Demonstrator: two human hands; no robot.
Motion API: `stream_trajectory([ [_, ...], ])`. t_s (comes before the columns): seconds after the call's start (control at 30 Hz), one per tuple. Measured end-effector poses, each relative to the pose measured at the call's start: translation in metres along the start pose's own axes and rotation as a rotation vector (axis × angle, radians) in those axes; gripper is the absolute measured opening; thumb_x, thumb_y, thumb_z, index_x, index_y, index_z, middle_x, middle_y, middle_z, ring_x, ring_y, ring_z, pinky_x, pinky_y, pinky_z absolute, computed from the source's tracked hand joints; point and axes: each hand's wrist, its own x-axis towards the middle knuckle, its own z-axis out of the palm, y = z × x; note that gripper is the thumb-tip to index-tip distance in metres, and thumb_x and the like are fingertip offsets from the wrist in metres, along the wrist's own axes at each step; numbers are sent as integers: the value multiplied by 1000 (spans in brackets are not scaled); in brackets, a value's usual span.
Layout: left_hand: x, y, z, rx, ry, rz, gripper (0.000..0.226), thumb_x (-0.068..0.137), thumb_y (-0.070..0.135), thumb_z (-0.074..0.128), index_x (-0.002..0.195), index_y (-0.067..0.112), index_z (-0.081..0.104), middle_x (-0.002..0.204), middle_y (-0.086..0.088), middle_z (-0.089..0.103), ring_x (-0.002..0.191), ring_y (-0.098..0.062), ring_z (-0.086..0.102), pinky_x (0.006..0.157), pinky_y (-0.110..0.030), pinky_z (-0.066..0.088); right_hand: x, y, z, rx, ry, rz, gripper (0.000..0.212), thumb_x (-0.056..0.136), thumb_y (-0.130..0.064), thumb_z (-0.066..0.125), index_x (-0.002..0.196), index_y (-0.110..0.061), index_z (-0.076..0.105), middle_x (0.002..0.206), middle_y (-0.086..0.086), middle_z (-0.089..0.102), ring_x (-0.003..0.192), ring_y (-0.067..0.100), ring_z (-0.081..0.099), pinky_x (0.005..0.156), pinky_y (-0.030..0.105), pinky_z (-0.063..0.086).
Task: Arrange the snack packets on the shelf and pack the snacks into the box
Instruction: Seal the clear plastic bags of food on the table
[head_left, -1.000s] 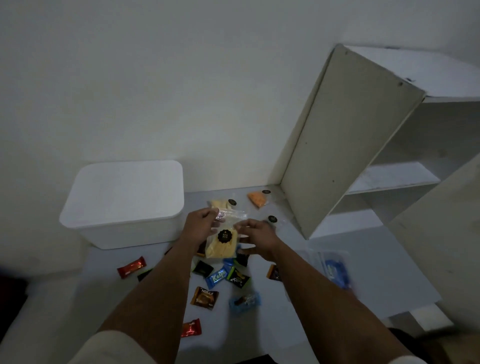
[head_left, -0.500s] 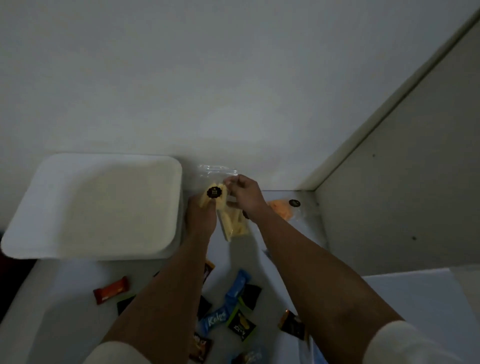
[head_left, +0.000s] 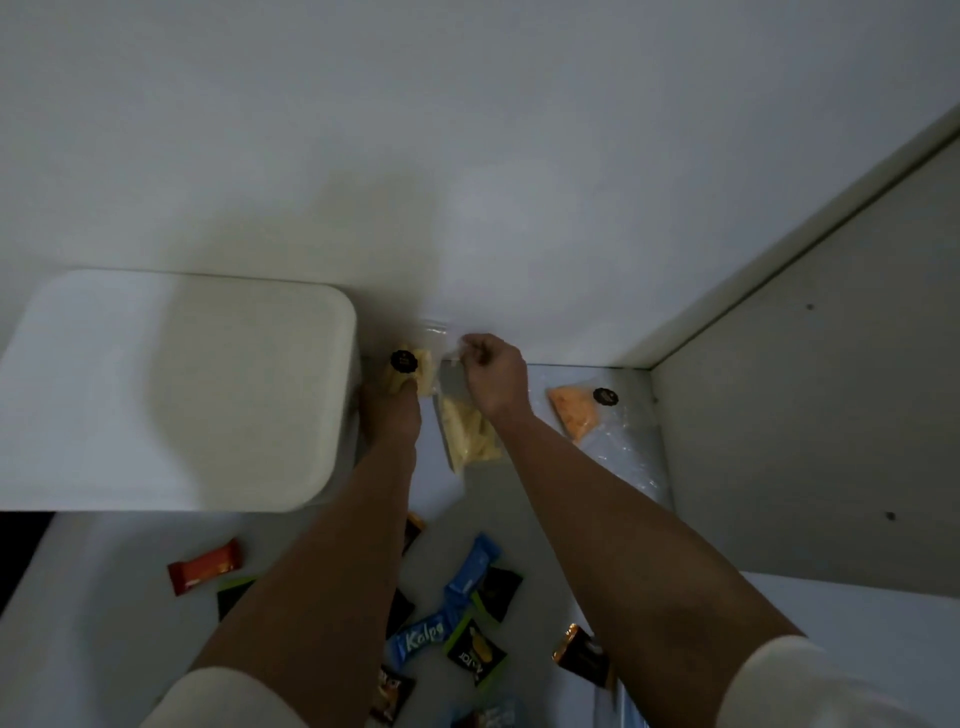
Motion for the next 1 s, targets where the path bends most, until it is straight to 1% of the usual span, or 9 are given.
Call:
stream_trajectory([
  [0.1,-20,-6,-2,249,-54,106,25,89,25,57,106,7,63,94,-11,62,90,-29,61,78,-39,52,-15,10,-34,-139,139,17,27,95,-12,55,118,-17,68,112,2,73,97,18,67,79,21,47],
  [0.13,-28,-10,-1,331,-93,142,21,92,23,55,105,9,63,96,-11,62,92,-30,61,81,-40,53,-18,16,-44,-190,141,59,28,95,-13,55,120,-17,66,112,3,72,95,19,67,77,24,48],
  [0.23,-42,-23,3,498,-211,218,40,90,24,58,129,16,60,120,-8,65,106,-29,63,94,-43,54,-25,38,-64,-332,37,237,43,93,-17,57,135,-15,54,121,11,68,105,27,66,85,33,53],
  [0.33,-47,-33,9,591,-263,260,53,91,24,58,143,20,51,136,-8,59,118,-30,59,100,-45,51,-33,56,-72,-344,-60,350,58,92,-18,55,148,-12,42,141,14,55,128,33,54,102,39,47],
  [0.4,-46,-38,11,627,-275,262,57,91,25,59,146,21,46,142,-9,55,123,-31,56,104,-46,48,-38,63,-72,-307,-89,377,60,94,-19,54,151,-12,38,146,13,52,130,32,53,104,39,44],
  [0.63,-49,-45,5,640,-270,258,55,94,26,58,147,15,45,144,-12,53,128,-29,53,104,-37,44,-41,78,-64,-294,-42,418,58,93,-22,54,150,-15,41,146,13,51,127,34,54,104,45,48],
  [0.77,-45,-50,5,620,-289,231,57,95,26,60,149,15,43,146,-12,52,131,-28,52,108,-38,42,-43,81,-62,-374,-12,417,64,88,-28,64,147,-16,42,140,13,51,121,36,57,97,47,52],
  [0.9,-45,-51,6,638,-280,275,45,93,20,60,137,14,55,127,-10,64,113,-28,60,97,-38,50,-48,90,-59,-327,-95,443,82,72,-43,80,138,-10,44,125,5,59,112,27,62,83,37,52],
  [1.0,-47,-51,5,637,-271,287,36,92,20,60,128,14,59,117,-7,66,105,-27,62,91,-39,52,-47,101,-57,-310,-127,465,107,55,-59,85,139,-8,44,127,7,61,114,25,62,91,40,56],
])
